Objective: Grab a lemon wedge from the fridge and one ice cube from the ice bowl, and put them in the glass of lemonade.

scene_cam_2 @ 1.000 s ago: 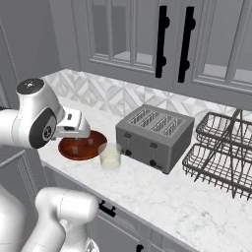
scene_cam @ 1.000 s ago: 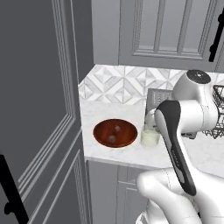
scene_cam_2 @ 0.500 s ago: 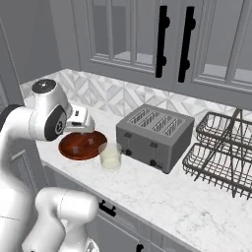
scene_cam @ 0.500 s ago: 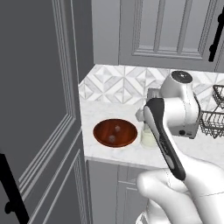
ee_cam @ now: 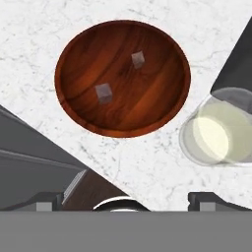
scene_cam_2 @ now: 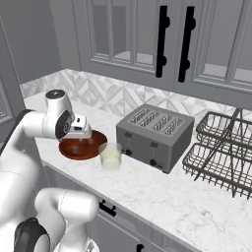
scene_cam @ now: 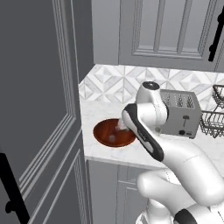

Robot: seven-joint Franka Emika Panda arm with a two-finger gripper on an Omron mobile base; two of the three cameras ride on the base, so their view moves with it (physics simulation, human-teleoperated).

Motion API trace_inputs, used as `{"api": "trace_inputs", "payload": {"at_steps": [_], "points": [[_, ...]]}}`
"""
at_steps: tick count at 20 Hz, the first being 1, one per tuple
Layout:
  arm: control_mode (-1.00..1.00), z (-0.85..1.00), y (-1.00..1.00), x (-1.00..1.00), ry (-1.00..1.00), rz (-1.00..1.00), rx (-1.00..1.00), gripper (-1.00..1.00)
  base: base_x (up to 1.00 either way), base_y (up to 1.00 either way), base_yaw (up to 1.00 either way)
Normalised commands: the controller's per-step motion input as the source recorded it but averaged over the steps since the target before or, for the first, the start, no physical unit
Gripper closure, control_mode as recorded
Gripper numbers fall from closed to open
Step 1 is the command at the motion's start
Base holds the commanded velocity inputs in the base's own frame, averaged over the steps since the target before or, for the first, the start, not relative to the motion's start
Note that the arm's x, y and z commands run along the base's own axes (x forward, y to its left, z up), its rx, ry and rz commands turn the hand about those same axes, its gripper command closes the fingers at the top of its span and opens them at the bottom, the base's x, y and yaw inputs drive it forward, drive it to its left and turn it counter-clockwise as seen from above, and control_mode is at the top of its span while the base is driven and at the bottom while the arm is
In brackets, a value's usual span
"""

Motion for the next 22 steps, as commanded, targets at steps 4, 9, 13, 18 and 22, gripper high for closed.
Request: {"api": "trace_inputs", "payload": {"at_steps": [4, 9, 13, 18, 22], "points": [[-1.0, -0.14, 0.29, 0.02, 0.04, 0.08, 0.0, -1.0, 0.0, 0.0, 0.0], [-1.0, -0.23, 0.3, 0.2, 0.0, 0.02, 0.0, -1.0, 0.0, 0.0, 0.0], [-1.0, -0.25, 0.15, 0.2, 0.0, 0.0, 0.0, -1.0, 0.0, 0.0, 0.0], [-1.0, -0.2, 0.0, 0.04, 0.0, 0.0, 0.0, -1.0, 0.0, 0.0, 0.0], [-1.0, -0.09, 0.0, 0.13, 0.0, 0.0, 0.0, -1.0, 0.0, 0.0, 0.0]]}}
